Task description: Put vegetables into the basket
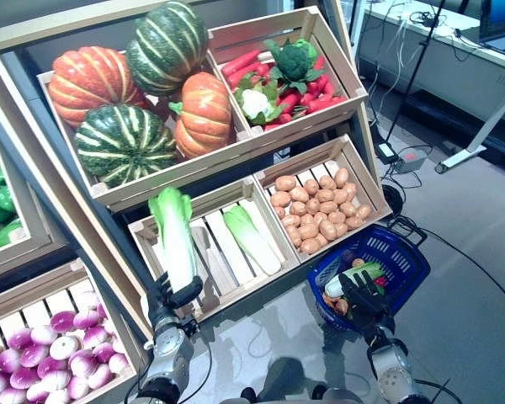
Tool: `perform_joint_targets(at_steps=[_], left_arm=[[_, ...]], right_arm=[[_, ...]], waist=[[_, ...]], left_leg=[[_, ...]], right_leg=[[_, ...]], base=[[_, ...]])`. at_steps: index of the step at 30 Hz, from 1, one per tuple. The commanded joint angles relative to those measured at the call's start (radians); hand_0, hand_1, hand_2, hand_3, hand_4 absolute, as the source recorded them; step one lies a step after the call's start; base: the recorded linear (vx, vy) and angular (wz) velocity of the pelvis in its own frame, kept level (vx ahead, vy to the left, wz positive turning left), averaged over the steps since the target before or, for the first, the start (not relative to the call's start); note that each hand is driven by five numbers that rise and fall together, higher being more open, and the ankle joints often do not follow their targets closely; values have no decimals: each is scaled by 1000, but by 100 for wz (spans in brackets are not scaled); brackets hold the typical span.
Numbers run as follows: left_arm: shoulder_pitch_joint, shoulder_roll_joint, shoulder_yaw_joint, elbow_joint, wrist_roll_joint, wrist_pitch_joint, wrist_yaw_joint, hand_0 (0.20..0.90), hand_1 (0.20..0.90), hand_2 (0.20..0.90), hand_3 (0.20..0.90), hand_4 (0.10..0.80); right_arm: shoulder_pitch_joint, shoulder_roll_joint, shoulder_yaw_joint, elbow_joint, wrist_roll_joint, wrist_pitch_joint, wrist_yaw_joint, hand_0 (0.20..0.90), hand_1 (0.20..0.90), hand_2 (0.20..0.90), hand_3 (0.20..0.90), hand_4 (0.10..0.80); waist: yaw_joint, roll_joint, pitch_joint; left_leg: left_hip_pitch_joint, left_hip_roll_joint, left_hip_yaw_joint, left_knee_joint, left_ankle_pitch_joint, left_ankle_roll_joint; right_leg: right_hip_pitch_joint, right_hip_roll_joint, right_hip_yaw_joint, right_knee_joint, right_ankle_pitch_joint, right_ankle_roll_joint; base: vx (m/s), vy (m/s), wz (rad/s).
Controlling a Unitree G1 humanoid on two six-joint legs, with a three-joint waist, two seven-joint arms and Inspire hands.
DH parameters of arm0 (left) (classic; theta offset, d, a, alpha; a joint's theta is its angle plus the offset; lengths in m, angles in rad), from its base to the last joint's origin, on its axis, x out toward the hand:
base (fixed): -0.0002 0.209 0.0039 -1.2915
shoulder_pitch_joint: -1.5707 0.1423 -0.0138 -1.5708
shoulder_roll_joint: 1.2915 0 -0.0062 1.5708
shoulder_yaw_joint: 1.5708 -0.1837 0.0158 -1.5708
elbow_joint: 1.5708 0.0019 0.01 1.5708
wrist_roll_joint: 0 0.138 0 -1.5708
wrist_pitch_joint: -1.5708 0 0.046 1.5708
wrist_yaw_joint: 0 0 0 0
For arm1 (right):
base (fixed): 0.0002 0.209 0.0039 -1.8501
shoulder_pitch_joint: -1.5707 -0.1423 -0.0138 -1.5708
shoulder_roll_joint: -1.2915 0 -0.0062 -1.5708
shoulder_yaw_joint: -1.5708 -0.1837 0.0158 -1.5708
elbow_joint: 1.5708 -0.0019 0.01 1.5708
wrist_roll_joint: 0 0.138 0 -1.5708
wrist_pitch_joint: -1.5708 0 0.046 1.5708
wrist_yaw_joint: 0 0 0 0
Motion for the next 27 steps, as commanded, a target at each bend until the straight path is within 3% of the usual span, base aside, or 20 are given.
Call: perform_joint_targets(at_steps=[1, 3, 11, 27], left_arm=[[-77, 91, -13, -181, 111, -128, -93, 300, 300, 300, 300, 400], [-48, 115, -45, -291, 170, -117, -158, 300, 300, 300, 300, 400], [-59, 188, -128, -444, 255, -116, -292, 300, 300, 300, 300, 400], [-168, 255, -258, -520, 312, -122, -392, 300, 300, 300, 300, 400]], right_arm=[[-46, 39, -34, -130, 103, 21, 158, 900, 900, 900, 900, 800], [-66, 44, -24, -159, 112, 45, 200, 900, 900, 900, 900, 800], [-146, -26, 17, -184, 58, 48, 310, 900, 900, 900, 900, 800], [-335, -101, 38, -160, 48, 34, 297, 900, 900, 900, 900, 800]], waist=[[28, -42, -66], [47, -48, -67], [82, -66, -73], [99, -85, -76]], left_leg=[[-25, -48, -43, -52, 54, -20], [-16, -48, -39, -52, 45, -13], [4, -48, -39, -52, 31, -9], [33, -49, -45, -52, 10, 0]], right_leg=[[28, -43, 11, -115, 144, 2], [37, -44, -1, -114, 143, 2], [60, -42, -14, -115, 137, 2], [86, -38, -9, -115, 127, 6]], base=[[5, -36, 23], [21, -37, 15], [44, -15, 2], [11, -4, 0]])
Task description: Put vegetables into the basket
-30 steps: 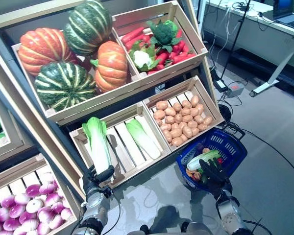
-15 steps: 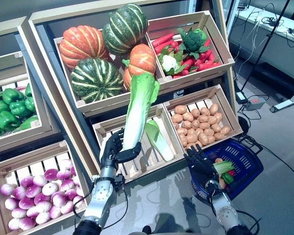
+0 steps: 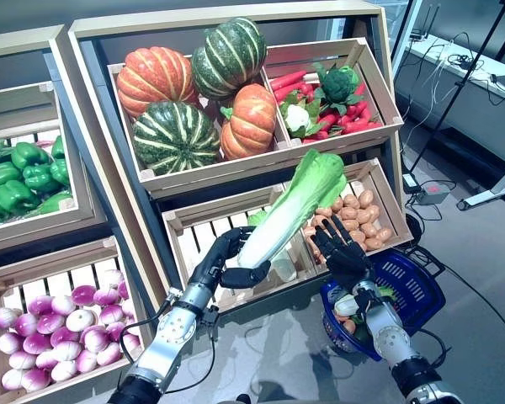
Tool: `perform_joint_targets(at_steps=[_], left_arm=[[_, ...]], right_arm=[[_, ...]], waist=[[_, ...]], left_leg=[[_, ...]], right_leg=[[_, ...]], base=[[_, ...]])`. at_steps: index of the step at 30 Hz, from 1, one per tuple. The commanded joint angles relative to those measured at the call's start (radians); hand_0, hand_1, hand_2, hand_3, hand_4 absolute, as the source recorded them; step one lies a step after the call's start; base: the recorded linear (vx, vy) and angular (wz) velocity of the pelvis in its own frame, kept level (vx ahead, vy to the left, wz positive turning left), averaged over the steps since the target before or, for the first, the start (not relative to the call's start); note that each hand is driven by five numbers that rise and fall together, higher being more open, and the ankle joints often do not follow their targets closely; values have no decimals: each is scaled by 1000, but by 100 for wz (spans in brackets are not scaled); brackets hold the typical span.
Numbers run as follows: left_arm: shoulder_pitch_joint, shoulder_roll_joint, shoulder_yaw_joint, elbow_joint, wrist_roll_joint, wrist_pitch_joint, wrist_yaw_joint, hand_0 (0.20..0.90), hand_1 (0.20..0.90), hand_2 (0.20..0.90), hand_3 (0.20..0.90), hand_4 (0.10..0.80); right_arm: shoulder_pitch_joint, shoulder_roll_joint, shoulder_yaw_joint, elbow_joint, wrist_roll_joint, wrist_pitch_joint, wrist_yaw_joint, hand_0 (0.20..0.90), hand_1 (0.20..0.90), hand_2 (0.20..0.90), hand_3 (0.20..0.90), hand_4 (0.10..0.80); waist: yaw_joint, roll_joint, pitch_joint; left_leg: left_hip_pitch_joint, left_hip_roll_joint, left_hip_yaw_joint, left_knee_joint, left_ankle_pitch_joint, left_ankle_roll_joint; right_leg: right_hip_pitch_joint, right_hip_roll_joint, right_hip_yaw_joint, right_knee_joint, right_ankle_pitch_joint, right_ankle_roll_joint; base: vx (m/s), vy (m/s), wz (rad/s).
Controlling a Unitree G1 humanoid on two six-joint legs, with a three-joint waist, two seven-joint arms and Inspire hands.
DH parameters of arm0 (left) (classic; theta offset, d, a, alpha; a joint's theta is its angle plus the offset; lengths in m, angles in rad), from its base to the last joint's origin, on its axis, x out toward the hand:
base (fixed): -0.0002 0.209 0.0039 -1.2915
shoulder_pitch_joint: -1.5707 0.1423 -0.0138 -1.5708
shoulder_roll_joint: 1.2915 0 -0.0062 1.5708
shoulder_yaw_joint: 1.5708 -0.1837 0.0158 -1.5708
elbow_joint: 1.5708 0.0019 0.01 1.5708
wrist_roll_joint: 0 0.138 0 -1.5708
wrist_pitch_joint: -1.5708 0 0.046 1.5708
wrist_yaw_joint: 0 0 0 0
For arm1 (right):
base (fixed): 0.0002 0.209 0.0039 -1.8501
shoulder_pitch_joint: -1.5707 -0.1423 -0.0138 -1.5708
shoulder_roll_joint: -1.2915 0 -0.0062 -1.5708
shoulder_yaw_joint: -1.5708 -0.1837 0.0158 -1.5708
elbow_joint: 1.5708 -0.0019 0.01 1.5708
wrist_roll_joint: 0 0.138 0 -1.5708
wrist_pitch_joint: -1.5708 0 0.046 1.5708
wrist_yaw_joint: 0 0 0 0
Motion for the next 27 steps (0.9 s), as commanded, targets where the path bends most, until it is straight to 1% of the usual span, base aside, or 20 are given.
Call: perform_joint_targets(at_steps=[1, 10, 16, 22, 24, 27], left_arm=[[-211, 28, -31, -111, 11, -118, -3, 300, 300, 300, 300, 400], [-279, 32, -106, -114, 42, -139, -23, 300, 300, 300, 300, 400], [-327, 30, -150, -142, 50, -128, -68, 300, 300, 300, 300, 400], [-346, 25, -197, -146, 4, -99, -132, 300, 300, 300, 300, 400], [-344, 23, -213, -142, -32, -79, -152, 300, 300, 300, 300, 400], [-330, 18, -221, -123, -125, -50, -186, 300, 300, 300, 300, 400]], right_arm=[[-143, -27, -6, -75, -18, -54, 83, 900, 900, 900, 900, 800], [-216, -25, 34, -48, -10, -51, 63, 900, 900, 900, 900, 800], [-266, -13, 38, -27, 31, -54, 67, 900, 900, 900, 900, 800], [-311, -8, 40, -18, 59, -48, 94, 900, 900, 900, 900, 800], [-325, -10, 47, -20, 65, -45, 124, 900, 900, 900, 900, 800], [-341, -23, 53, -28, 90, -29, 187, 900, 900, 900, 900, 800]], waist=[[9, -28, -42], [2, -23, -49], [0, -16, -52], [-2, -12, -54], [-3, -12, -55], [-2, -12, -58]], left_leg=[[-1, -29, -16, 1, -25, -7], [7, -28, -12, 1, -31, -8], [7, -28, -14, 1, -34, -9], [9, -29, -15, 1, -38, -8], [10, -29, -14, 1, -39, -8], [9, -30, -14, 1, -40, -8]], right_leg=[[9, -36, 9, 2, 61, -5], [14, -37, 16, 2, 57, -5], [15, -37, 17, 2, 55, -3], [15, -37, 21, 2, 53, -2], [15, -36, 23, 2, 52, -2], [15, -35, 23, 2, 49, -2]], base=[[0, 0, 0], [0, 0, 0], [0, 0, 0], [-4, 1, 1], [-13, 4, 2], [-16, 4, 3]])
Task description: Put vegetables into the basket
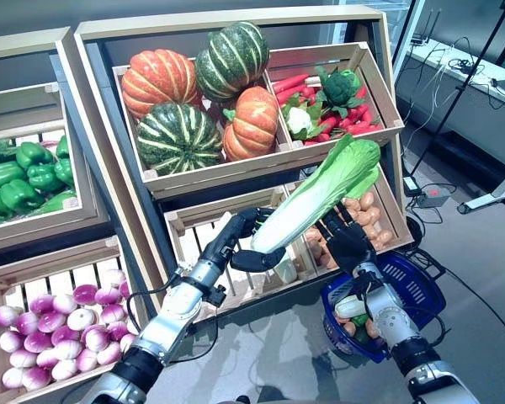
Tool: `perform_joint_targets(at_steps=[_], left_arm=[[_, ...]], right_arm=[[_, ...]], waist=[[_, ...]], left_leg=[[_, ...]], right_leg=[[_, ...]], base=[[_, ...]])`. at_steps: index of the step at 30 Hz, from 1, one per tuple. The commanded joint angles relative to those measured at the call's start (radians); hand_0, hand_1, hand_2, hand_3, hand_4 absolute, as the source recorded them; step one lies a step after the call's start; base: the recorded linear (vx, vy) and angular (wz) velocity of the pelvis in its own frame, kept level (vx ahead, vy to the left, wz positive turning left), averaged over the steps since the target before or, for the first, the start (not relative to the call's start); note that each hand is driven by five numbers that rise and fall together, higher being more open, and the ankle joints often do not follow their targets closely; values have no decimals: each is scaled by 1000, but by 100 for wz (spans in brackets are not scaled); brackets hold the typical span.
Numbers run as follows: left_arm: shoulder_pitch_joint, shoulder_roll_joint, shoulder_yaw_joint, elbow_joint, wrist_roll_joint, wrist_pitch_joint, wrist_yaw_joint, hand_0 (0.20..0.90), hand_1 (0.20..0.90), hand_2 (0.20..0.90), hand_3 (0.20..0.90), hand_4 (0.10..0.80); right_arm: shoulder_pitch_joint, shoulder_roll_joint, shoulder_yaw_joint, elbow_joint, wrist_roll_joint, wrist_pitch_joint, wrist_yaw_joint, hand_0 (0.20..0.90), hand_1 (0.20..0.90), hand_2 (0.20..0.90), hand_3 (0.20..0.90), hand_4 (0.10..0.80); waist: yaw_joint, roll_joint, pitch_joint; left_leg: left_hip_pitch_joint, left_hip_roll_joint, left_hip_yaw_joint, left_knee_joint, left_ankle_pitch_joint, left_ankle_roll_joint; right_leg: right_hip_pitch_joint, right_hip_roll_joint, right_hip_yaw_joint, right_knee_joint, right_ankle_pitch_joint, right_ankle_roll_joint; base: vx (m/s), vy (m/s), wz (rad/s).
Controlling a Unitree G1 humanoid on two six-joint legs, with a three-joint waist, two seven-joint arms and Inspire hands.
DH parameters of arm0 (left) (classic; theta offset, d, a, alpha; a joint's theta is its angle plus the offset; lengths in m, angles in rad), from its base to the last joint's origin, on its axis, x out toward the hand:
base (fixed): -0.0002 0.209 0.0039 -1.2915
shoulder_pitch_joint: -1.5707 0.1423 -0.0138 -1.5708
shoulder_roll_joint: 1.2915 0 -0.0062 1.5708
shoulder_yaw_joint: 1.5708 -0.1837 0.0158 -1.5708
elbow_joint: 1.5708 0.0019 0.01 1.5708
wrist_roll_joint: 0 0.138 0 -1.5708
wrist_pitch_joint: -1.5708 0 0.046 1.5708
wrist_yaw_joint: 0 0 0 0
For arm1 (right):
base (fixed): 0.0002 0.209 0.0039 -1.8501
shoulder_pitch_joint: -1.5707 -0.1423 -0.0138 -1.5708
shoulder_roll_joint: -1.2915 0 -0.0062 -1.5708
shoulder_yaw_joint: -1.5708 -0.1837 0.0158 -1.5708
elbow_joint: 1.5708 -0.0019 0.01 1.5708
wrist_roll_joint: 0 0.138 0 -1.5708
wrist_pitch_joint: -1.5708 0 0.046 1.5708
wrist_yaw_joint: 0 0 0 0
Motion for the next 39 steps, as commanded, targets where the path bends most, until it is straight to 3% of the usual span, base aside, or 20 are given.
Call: perform_joint_targets(at_steps=[1, 9, 17, 25, 39], left_arm=[[-170, -29, -143, -111, -75, -65, -131, 300, 300, 300, 300, 400], [-99, -70, -112, -43, -277, 1, -187, 300, 300, 300, 300, 400], [-49, -97, -20, 1, -326, -29, -145, 300, 300, 300, 300, 400], [-61, -105, 71, 37, -307, -27, -106, 300, 300, 300, 300, 400], [-79, -120, 155, 99, -298, -18, -37, 300, 300, 300, 300, 400]], right_arm=[[-246, -2, 50, -54, 47, -23, 190, 900, 900, 900, 900, 800], [-251, -12, 49, -115, 130, 41, 426, 900, 900, 900, 900, 800], [-209, -46, 19, -116, 97, 33, 435, 900, 900, 900, 900, 800], [-160, -47, -4, -115, 86, 37, 458, 900, 900, 900, 900, 800], [-174, -49, -33, -160, 76, 33, 485, 900, 900, 900, 900, 800]], waist=[[0, -11, -60], [8, -14, -61], [12, -21, -65], [6, -23, -59], [-2, -24, -59]], left_leg=[[1, -28, -3, 1, -42, -9], [-2, -29, -7, 1, -41, -9], [-4, -26, -8, 1, -40, -11], [-5, -23, -4, 1, -36, -13], [-4, -22, -2, 1, -35, -15]], right_leg=[[0, -35, 21, 2, 49, -3], [-1, -34, 17, 2, 48, -4], [-5, -33, 16, 2, 48, -7], [-9, -32, 22, 2, 55, -9], [-10, -32, 27, 2, 55, -10]], base=[[0, 0, 0], [-8, -2, 1], [0, 0, 0], [0, 0, 0], [0, 0, 0]])
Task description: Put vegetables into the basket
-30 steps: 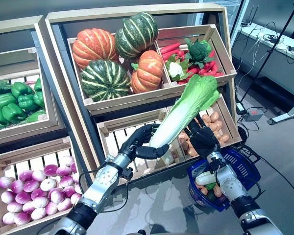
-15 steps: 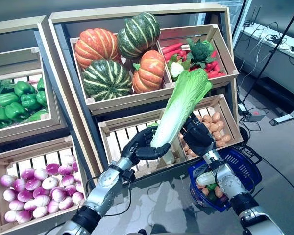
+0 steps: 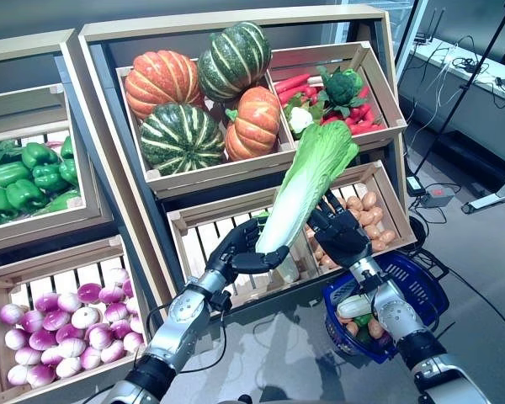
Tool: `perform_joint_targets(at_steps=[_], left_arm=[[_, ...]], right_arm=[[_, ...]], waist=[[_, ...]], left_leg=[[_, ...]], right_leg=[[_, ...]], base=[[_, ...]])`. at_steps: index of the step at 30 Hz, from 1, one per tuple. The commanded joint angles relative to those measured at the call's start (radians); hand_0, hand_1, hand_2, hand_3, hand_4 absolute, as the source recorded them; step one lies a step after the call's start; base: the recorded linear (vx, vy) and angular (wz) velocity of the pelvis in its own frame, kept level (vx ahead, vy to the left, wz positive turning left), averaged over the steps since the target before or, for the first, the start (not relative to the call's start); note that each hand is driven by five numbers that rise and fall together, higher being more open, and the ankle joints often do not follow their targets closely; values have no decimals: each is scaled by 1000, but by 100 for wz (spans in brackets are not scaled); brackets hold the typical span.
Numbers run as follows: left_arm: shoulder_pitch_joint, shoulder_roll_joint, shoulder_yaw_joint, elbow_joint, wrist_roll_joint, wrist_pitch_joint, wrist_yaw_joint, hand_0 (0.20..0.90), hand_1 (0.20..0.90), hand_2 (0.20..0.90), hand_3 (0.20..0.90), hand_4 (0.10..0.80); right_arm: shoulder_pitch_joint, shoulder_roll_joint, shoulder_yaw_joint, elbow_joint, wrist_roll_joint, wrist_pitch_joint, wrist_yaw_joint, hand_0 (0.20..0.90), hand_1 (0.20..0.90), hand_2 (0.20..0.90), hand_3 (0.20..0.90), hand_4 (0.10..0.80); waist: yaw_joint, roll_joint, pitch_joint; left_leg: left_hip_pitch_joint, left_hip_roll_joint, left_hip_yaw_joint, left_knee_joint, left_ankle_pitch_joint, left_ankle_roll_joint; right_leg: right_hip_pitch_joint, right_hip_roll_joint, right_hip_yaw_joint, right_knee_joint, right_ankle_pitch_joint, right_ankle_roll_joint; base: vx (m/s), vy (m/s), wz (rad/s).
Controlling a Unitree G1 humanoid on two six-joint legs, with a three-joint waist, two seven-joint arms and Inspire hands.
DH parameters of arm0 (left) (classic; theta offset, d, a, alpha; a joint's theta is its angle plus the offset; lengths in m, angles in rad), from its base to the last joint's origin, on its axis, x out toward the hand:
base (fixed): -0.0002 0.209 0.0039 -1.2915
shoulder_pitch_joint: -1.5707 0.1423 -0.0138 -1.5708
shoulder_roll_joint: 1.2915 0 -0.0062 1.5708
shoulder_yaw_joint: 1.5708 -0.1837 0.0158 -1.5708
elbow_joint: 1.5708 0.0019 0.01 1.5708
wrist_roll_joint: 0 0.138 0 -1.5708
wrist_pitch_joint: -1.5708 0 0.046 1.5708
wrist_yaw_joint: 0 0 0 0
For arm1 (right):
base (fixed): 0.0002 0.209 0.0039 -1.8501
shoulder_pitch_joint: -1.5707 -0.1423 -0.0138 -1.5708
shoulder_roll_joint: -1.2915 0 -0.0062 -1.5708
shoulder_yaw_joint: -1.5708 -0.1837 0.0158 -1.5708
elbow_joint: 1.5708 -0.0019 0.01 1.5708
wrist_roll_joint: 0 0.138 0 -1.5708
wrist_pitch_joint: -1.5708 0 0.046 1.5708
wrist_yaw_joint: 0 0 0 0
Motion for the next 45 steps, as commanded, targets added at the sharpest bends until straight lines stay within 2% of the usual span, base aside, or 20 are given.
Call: perform_joint_targets(at_steps=[1, 5, 8, 10, 11, 16, 19, 21, 23, 28, 29, 30, 31, 36, 45], left_arm=[[-113, -25, 113, 53, -9, -94, 60, 300, 300, 300, 300, 400], [-121, -22, 104, 74, 74, -108, 56, 300, 300, 300, 300, 400], [-132, -3, 67, 65, 172, -111, 39, 300, 300, 300, 300, 400], [-143, 19, 16, 43, 253, -118, 23, 300, 300, 300, 300, 400], [-143, 19, 16, 43, 253, -118, 23, 300, 300, 300, 300, 400], [-158, 61, -100, -4, 341, -160, -27, 300, 300, 300, 300, 400], [-160, 71, -124, -20, 348, -174, -41, 300, 300, 300, 300, 400], [-161, 89, -160, -62, 316, -186, -70, 300, 300, 300, 300, 400], [-159, 93, -178, -79, 276, -196, -101, 300, 300, 300, 300, 400], [-144, 92, -223, -117, 222, -206, -142, 300, 300, 300, 300, 400], [-140, 91, -231, -114, 219, -208, -139, 300, 300, 300, 300, 400], [-139, 91, -237, -110, 219, -212, -135, 300, 300, 300, 300, 400], [-137, 91, -240, -107, 219, -213, -133, 300, 300, 300, 300, 400], [-130, 94, -250, -107, 227, -224, -133, 300, 300, 300, 300, 400], [-110, 94, -242, -106, 219, -226, -134, 300, 300, 300, 300, 400]], right_arm=[[-142, 0, -67, -148, 12, -45, 134, 900, 900, 900, 900, 800], [-156, 7, -64, -164, 8, -44, 128, 900, 900, 900, 900, 800], [-166, 8, -59, -172, 10, -42, 117, 900, 900, 900, 900, 800], [-175, 10, -54, -173, 16, -49, 108, 900, 900, 900, 900, 800], [-175, 10, -54, -173, 17, -50, 108, 900, 900, 900, 900, 800], [-213, 6, -48, -160, 44, -105, 48, 900, 900, 900, 900, 800], [-227, 4, -51, -153, 51, -131, 11, 900, 900, 900, 900, 800], [-263, -7, -61, -133, 87, -188, -84, 900, 900, 900, 900, 800], [-280, -13, -74, -108, 101, -220, -123, 900, 900, 900, 900, 800], [-318, -28, -106, -76, 159, -249, -153, 900, 900, 900, 900, 800], [-321, -30, -111, -72, 175, -252, -147, 841, 841, 841, 841, 761], [-324, -31, -114, -71, 188, -254, -144, 356, 356, 356, 356, 438], [-327, -31, -117, -69, 199, -255, -146, 300, 300, 300, 300, 400], [-327, -26, -123, -63, 236, -259, -112, 300, 300, 300, 300, 400], [-297, -23, -131, -75, 206, -249, -126, 300, 300, 300, 300, 400]], waist=[[-2, -33, -59], [-1, -34, -55], [-1, -33, -54], [0, -32, -53], [1, -32, -53], [0, -28, -50], [2, -26, -48], [3, -23, -43], [4, -21, -40], [6, -20, -39], [6, -20, -40], [6, -21, -41], [7, -21, -41], [9, -21, -40], [6, -21, -39]], left_leg=[[-4, -22, 2, 1, -39, -14], [-5, -23, -1, 1, -40, -14], [-4, -24, -2, 1, -42, -13], [-4, -24, -4, 1, -42, -13], [-4, -24, -4, 1, -42, -13], [-4, -25, -2, 1, -45, -11], [-5, -26, -2, 1, -45, -11], [-4, -27, -3, 1, -46, -10], [-3, -26, -2, 1, -47, -11], [0, -26, -4, 1, -52, -11], [1, -27, -4, 1, -53, -11], [1, -27, -5, 1, -53, -11], [1, -27, -5, 1, -54, -11], [0, -28, -8, 1, -52, -9], [-2, -25, -6, 1, -52, -11]], right_leg=[[-9, -33, 21, 2, 55, -10], [-10, -31, 24, 2, 54, -11], [-9, -31, 25, 2, 52, -10], [-9, -31, 24, 2, 51, -8], [-9, -31, 24, 2, 51, -8], [-10, -32, 26, 2, 51, -3], [-11, -32, 27, 2, 51, -2], [-10, -31, 28, 2, 53, -2], [-9, -32, 27, 2, 53, -1], [-6, -32, 26, 2, 54, 0], [-6, -32, 26, 2, 53, 0], [-7, -32, 27, 2, 54, 0], [-6, -32, 27, 2, 54, 0], [-8, -32, 27, 2, 56, -1], [-12, -30, 30, 2, 58, -1]], base=[[0, 0, 0], [0, 0, 0], [0, 0, 0], [0, 0, 0], [0, 0, 0], [0, 0, 0], [0, 0, 0], [0, 0, 0], [0, 0, 0], [0, 0, 0], [0, 0, 0], [0, 0, 0], [0, 0, 0], [0, 0, 0], [0, 0, 0]])
